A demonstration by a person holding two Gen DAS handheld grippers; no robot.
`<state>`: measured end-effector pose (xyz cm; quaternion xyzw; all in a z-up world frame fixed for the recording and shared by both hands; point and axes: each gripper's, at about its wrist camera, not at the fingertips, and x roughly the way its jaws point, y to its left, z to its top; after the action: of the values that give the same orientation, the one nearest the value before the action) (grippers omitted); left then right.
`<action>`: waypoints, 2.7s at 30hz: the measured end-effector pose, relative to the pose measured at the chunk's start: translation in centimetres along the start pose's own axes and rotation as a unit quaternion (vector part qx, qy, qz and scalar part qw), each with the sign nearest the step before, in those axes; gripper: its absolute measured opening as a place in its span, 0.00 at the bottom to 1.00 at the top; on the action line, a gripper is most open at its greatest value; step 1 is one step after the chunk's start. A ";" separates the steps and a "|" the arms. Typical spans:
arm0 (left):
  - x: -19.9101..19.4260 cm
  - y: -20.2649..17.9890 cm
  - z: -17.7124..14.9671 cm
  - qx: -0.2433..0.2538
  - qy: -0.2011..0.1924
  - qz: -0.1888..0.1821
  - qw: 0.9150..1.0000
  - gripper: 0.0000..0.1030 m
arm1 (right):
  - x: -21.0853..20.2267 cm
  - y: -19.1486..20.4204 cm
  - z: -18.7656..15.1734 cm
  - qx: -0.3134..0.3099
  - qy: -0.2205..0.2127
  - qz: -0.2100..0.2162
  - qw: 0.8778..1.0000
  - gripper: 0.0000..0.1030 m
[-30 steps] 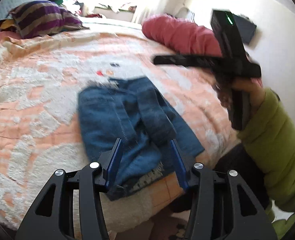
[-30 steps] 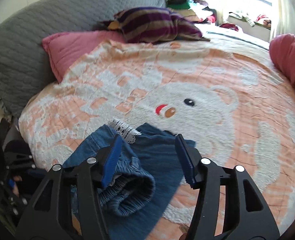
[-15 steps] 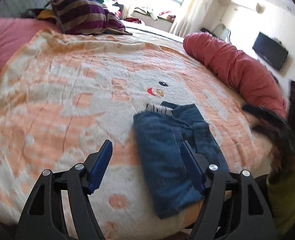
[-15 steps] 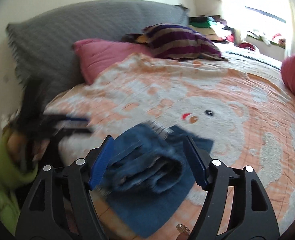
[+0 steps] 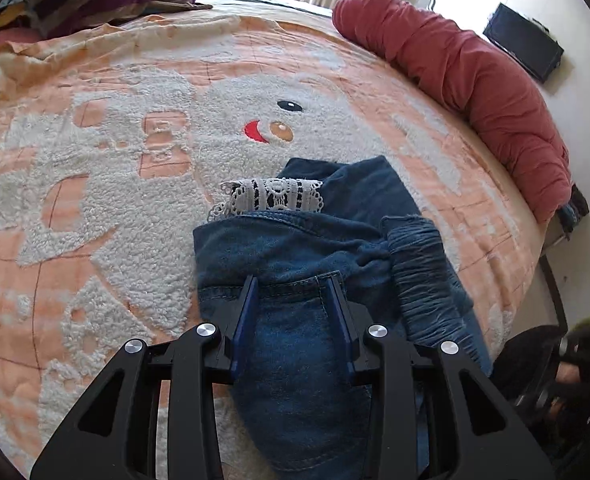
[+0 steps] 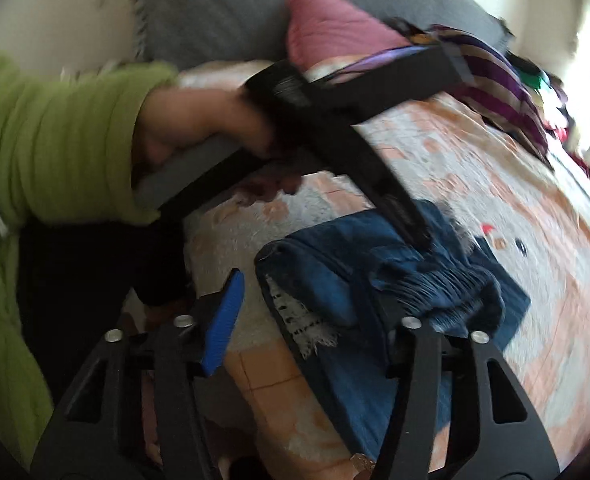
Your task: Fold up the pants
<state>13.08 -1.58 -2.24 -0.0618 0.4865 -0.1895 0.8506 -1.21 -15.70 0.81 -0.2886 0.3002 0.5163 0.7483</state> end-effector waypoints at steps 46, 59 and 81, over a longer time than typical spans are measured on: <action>-5.5 -1.3 -0.8 0.023 -0.088 0.043 0.995 0.82 | -8.2 -9.8 -0.9 0.223 -0.188 -0.062 0.955 0.81; -4.6 -0.1 -1.2 0.001 -0.072 0.065 0.995 0.85 | -5.1 -14.4 -5.1 0.350 -0.099 -0.145 0.920 0.81; 0.0 1.2 -2.9 -0.073 -0.011 0.023 0.997 0.85 | 1.5 -16.2 -10.1 0.460 0.040 -0.062 0.885 0.54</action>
<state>10.88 -0.21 -4.09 -0.1147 0.4912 -0.1325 0.8532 13.00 -27.16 -4.97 0.0492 0.5154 0.2605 0.8149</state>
